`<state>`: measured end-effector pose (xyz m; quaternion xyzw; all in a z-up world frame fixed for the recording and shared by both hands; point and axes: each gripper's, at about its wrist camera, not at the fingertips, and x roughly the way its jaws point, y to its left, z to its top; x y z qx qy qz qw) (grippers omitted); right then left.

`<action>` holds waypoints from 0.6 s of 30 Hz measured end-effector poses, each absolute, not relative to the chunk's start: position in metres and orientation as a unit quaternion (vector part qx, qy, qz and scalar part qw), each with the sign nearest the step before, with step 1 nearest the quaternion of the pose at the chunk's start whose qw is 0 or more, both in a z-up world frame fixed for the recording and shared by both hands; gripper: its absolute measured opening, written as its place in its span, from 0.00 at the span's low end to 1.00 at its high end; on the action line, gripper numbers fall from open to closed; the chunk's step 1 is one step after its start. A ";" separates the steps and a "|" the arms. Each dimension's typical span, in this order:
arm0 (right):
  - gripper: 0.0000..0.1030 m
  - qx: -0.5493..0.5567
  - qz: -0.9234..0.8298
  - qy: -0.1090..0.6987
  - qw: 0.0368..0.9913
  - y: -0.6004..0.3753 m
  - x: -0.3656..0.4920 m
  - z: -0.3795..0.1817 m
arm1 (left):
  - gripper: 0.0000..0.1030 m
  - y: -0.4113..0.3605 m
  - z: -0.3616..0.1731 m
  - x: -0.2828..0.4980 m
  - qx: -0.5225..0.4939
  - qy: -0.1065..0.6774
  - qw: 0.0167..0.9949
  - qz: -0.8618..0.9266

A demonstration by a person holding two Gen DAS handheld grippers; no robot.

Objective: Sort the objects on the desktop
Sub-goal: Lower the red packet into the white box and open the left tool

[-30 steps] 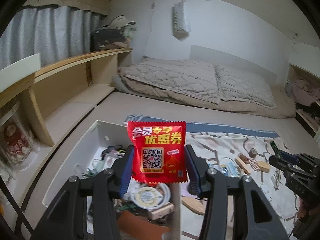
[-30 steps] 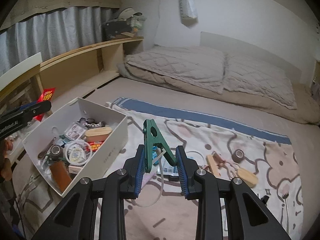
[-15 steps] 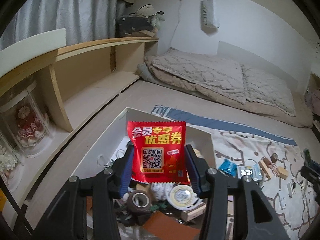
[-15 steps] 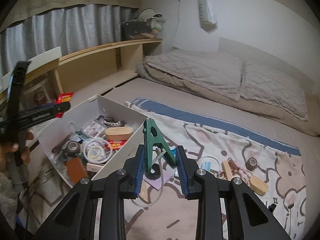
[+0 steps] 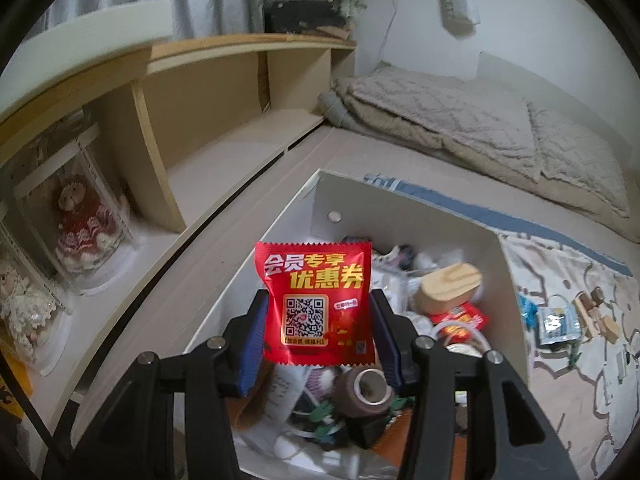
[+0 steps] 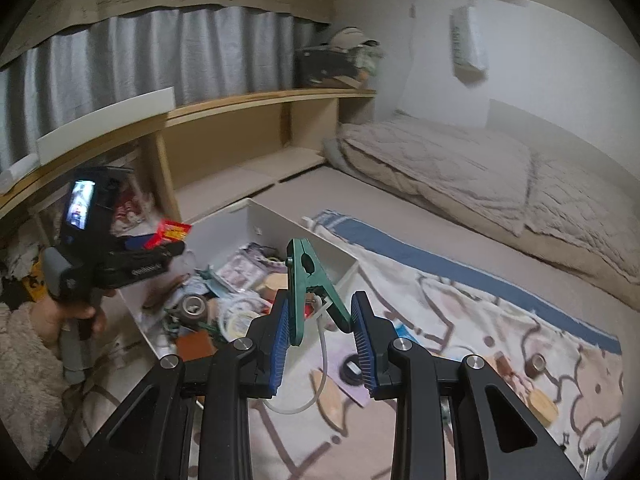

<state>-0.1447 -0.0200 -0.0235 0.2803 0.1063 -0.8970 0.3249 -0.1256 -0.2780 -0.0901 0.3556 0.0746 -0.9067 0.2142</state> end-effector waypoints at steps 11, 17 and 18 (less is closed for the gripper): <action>0.30 0.287 -0.874 0.102 0.379 -0.073 -0.151 -0.047 | 0.48 -0.283 -0.114 -0.143 0.391 0.055 0.223 -0.891; 0.30 0.296 -0.866 0.106 0.388 -0.085 -0.155 -0.058 | 0.48 -0.290 -0.123 -0.153 0.406 0.059 0.233 -0.882; 0.30 0.298 -0.865 0.102 0.390 -0.087 -0.157 -0.060 | 0.48 -0.291 -0.124 -0.154 0.408 0.061 0.235 -0.880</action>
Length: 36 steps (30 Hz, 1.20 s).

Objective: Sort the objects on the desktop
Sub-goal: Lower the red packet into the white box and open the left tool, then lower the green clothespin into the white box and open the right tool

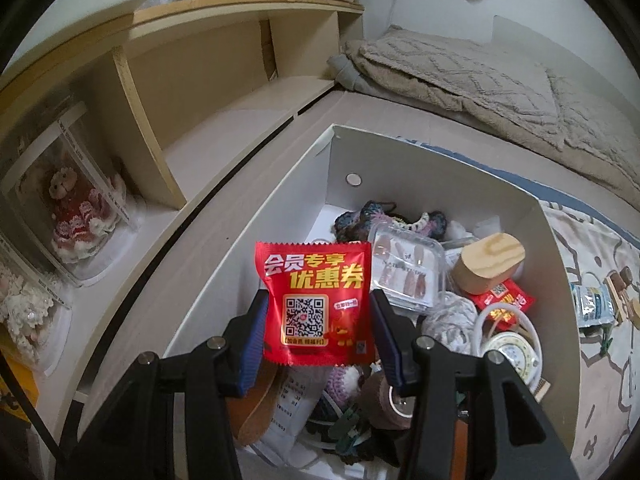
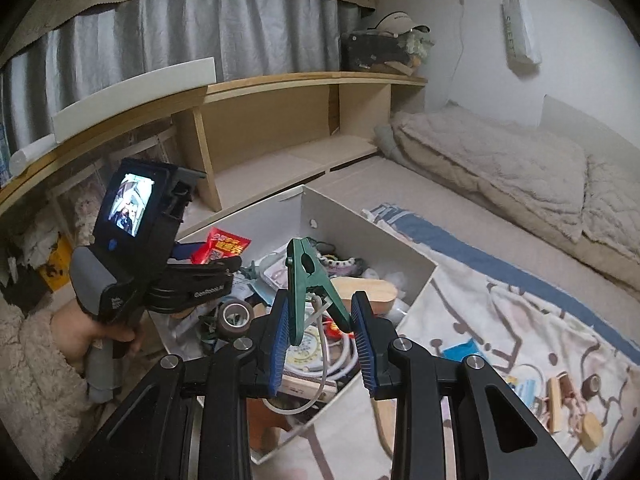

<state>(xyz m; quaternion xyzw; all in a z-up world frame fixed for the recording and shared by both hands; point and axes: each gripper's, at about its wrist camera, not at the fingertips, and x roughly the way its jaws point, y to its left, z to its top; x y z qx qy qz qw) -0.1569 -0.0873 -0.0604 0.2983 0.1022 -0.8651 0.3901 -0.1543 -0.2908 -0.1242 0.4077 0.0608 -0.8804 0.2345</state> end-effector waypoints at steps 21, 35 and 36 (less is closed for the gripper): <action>0.30 0.336 -0.842 0.112 0.406 -0.112 -0.163 -0.090 | 0.75 -0.304 -0.133 -0.168 0.434 0.088 0.245 -0.863; 0.30 0.354 -0.824 0.121 0.426 -0.125 -0.153 -0.106 | 0.75 -0.285 -0.088 -0.132 0.379 0.056 0.230 -0.895; 0.30 0.355 -0.822 0.123 0.429 -0.128 -0.151 -0.108 | 0.75 -0.284 -0.084 -0.129 0.375 0.055 0.227 -0.897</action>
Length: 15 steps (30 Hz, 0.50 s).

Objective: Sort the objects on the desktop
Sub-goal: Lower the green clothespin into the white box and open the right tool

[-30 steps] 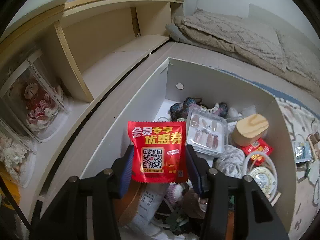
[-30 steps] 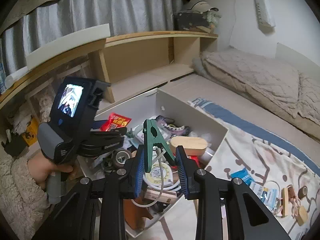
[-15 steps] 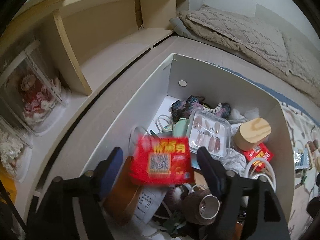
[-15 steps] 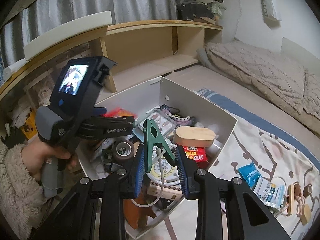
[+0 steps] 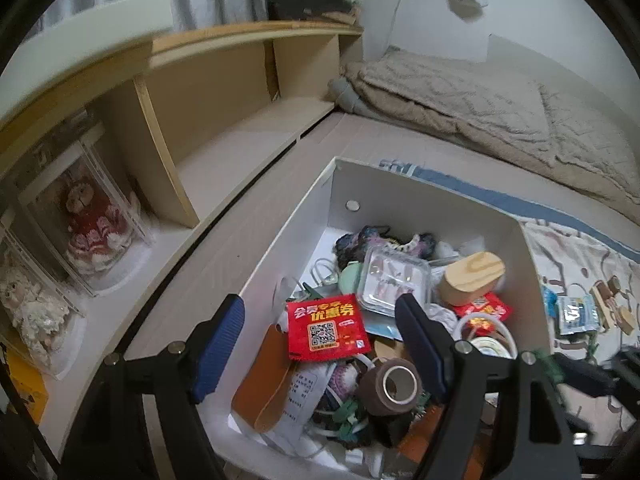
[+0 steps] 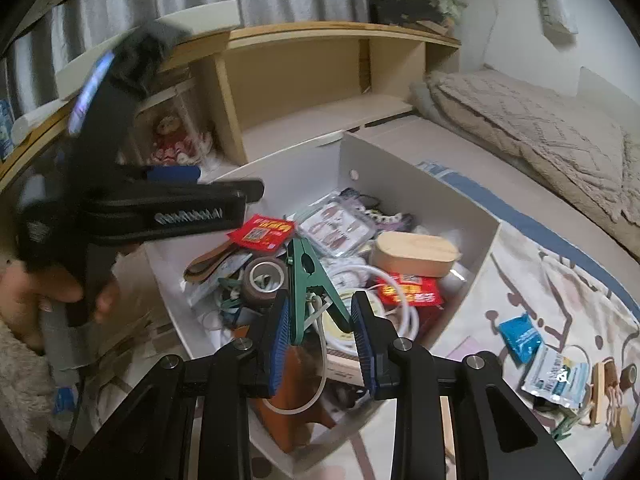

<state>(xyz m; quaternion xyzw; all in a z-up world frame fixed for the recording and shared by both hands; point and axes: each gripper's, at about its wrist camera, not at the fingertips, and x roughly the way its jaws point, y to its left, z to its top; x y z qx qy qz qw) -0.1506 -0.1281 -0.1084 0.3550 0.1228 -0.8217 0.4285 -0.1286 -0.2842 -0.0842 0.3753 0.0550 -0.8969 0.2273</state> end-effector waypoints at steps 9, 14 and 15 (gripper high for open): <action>0.30 0.367 -0.812 0.119 0.438 -0.145 -0.142 -0.120 | 0.75 -0.276 -0.049 -0.089 0.355 0.015 0.238 -0.904; 0.30 0.374 -0.808 0.099 0.444 -0.156 -0.141 -0.126 | 0.75 -0.275 -0.031 -0.062 0.344 0.013 0.233 -0.910; 0.30 0.374 -0.807 0.098 0.447 -0.161 -0.141 -0.127 | 0.75 -0.273 -0.025 -0.052 0.339 0.015 0.232 -0.912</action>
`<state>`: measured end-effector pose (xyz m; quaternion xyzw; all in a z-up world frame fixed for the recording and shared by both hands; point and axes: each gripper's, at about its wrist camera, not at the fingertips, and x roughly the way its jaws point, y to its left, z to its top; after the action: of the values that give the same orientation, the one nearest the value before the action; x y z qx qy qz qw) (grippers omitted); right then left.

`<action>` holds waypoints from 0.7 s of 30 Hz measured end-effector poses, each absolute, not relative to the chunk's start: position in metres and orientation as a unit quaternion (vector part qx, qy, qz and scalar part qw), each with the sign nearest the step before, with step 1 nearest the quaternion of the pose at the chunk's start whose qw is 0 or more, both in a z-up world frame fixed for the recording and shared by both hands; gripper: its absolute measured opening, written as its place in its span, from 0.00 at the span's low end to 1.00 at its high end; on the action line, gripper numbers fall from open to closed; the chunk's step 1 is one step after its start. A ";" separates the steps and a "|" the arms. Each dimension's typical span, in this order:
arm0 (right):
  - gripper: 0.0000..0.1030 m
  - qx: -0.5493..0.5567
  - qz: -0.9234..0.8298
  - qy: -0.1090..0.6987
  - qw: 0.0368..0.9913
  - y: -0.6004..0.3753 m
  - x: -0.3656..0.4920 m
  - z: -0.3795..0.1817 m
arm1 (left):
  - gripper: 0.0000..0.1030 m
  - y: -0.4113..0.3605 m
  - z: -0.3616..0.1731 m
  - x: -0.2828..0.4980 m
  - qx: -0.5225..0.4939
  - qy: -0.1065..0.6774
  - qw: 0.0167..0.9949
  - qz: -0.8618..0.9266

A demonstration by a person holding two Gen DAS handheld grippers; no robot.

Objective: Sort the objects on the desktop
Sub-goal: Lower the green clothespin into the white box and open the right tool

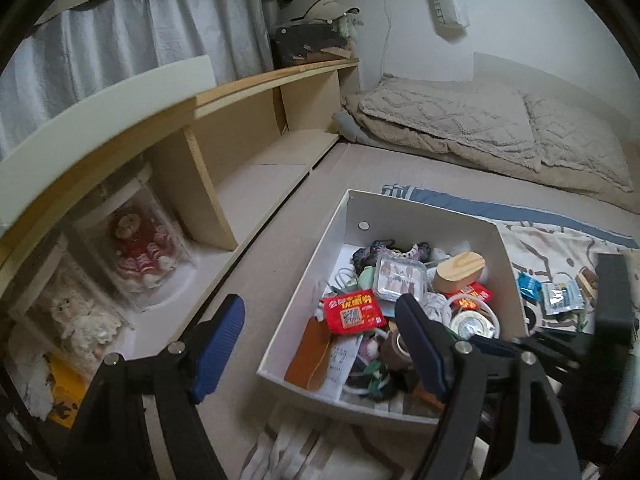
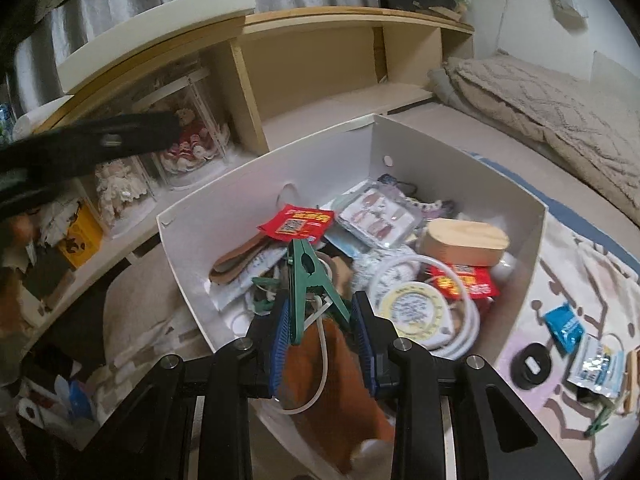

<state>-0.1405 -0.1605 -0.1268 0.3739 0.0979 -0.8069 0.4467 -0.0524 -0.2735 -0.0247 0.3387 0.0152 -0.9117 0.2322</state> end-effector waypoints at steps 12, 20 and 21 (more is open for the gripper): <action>0.30 0.401 -0.792 0.062 0.455 -0.216 -0.138 -0.133 | 0.76 -0.246 0.015 -0.001 0.271 0.002 0.227 -0.935; 0.30 0.433 -0.782 0.047 0.447 -0.247 -0.143 -0.145 | 0.82 -0.247 0.021 0.007 0.244 0.019 0.216 -0.945; 0.30 0.431 -0.782 0.046 0.448 -0.249 -0.143 -0.144 | 0.82 -0.246 0.019 0.005 0.249 0.016 0.214 -0.944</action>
<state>-0.1432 -0.2491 -0.1437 0.4315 0.0459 -0.7816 0.4481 0.0054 -0.2459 0.0193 0.2491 0.0164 -0.9444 0.2140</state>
